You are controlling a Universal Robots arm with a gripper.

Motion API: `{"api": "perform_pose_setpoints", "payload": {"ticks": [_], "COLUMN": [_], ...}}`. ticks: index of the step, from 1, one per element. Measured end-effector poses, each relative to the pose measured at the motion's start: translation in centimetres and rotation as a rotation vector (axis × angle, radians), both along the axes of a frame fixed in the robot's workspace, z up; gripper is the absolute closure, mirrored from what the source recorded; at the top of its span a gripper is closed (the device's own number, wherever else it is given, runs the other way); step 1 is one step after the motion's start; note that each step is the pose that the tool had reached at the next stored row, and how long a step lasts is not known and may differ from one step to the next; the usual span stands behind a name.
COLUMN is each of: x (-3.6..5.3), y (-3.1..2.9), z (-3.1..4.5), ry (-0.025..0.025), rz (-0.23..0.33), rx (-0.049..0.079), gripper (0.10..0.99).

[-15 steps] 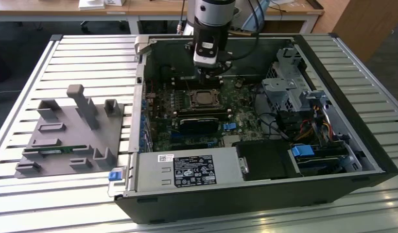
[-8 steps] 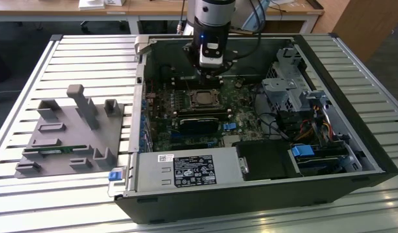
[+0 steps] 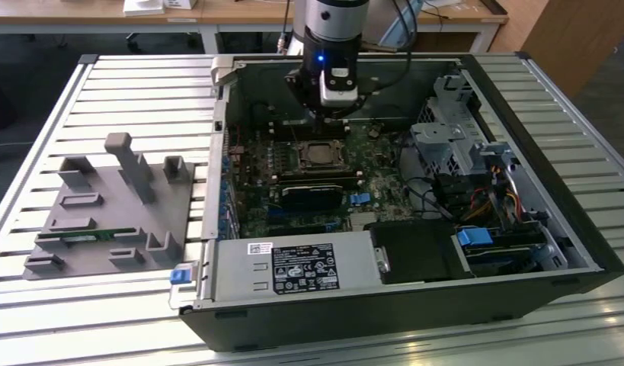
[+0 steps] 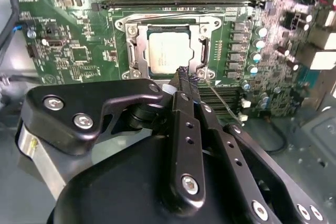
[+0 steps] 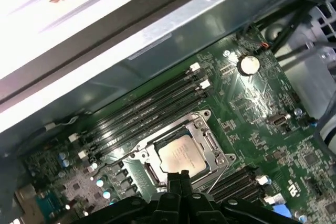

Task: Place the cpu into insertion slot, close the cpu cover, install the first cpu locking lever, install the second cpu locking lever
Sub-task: 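Install the first cpu locking lever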

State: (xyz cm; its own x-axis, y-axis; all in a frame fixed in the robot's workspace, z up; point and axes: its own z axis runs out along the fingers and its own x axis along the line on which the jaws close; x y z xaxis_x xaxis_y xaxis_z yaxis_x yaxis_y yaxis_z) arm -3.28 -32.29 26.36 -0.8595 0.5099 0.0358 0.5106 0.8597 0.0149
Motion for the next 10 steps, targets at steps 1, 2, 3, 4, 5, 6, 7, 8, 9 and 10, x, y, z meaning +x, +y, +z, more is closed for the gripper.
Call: {"api": "perform_pose_setpoints", "payload": {"ticks": [1, 2, 3, 4, 5, 6, 7, 8, 9, 10], "x": [0.00, 0.00, 0.00, 0.00, 0.00, 0.00, 0.00, 0.00, 0.00, 0.00], "y": [0.00, 0.00, 0.00, 0.00, 0.00, 0.00, 0.00, 0.00, 0.00, 0.00], "z": [0.00, 0.00, 0.00, 0.00, 0.00, 0.00, 0.00, 0.00, 0.00, 0.00], "ry": [-0.0006, -0.0012, -0.0017, -0.0023, -0.0028, -0.0033, -0.0039, -0.0044, -0.0049, -0.0052], "rz": [0.014, 0.028, 0.042, 0.056, 0.072, 0.086, 0.100, 0.114, 0.129, 0.144], "rx": [0.000, 0.000, 0.000, 0.000, 0.000, 0.000, 0.000, 0.000, 0.000, 0.000], "gripper": [0.969, 0.969, 0.969, 0.969, 0.969, 0.969, 0.969, 0.969, 0.969, 0.969]}}
